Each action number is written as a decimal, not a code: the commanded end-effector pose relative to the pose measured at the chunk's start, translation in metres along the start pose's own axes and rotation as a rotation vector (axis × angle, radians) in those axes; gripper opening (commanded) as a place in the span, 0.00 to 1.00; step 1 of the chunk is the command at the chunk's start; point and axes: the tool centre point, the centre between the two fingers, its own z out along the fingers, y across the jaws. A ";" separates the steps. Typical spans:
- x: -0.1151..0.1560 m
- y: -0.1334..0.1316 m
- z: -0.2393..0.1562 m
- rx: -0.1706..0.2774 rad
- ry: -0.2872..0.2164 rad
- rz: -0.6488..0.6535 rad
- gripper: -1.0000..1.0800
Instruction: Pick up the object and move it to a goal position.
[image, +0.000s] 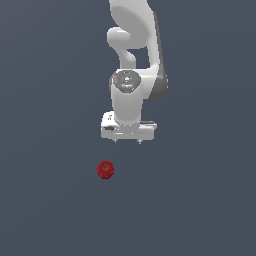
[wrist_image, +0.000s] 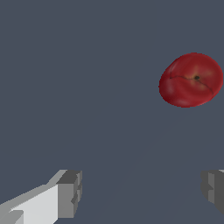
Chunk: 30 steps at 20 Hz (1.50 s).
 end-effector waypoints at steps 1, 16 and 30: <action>0.009 0.007 0.003 0.002 0.002 0.052 0.96; 0.075 0.076 0.037 0.007 0.024 0.495 0.96; 0.089 0.093 0.048 0.005 0.031 0.602 0.96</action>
